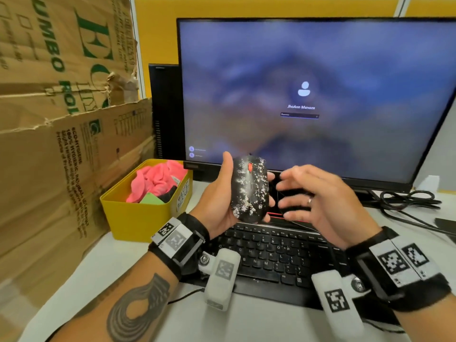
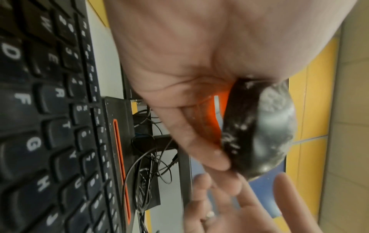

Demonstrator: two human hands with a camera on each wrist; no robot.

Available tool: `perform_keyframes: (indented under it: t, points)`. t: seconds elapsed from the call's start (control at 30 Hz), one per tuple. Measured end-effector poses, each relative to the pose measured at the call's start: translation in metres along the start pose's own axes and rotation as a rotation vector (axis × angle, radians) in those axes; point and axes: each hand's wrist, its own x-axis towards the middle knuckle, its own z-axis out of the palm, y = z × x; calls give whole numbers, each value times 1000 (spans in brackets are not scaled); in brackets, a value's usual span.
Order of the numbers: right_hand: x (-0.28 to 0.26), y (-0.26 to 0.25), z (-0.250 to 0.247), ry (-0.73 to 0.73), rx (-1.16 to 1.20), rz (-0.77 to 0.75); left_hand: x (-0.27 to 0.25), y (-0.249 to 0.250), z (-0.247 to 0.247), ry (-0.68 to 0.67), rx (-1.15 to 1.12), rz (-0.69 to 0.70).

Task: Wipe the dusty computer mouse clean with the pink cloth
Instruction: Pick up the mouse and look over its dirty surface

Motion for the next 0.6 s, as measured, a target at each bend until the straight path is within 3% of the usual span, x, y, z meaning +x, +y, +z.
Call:
perform_keyframes:
  t: [0.1,0.2,0.3,0.4,0.6]
  points:
    - [-10,7,2,-184,114,216,4,-5,4,64,-8,50]
    - [-14,7,6,-267,251,332,7,-11,12,109,-3,127]
    - [-12,7,9,-269,423,363,8,-20,16,152,117,196]
    - [-10,11,9,-284,558,368,13,-32,8,178,422,317]
    - [-5,19,3,-265,611,385,14,-32,4,149,538,233]
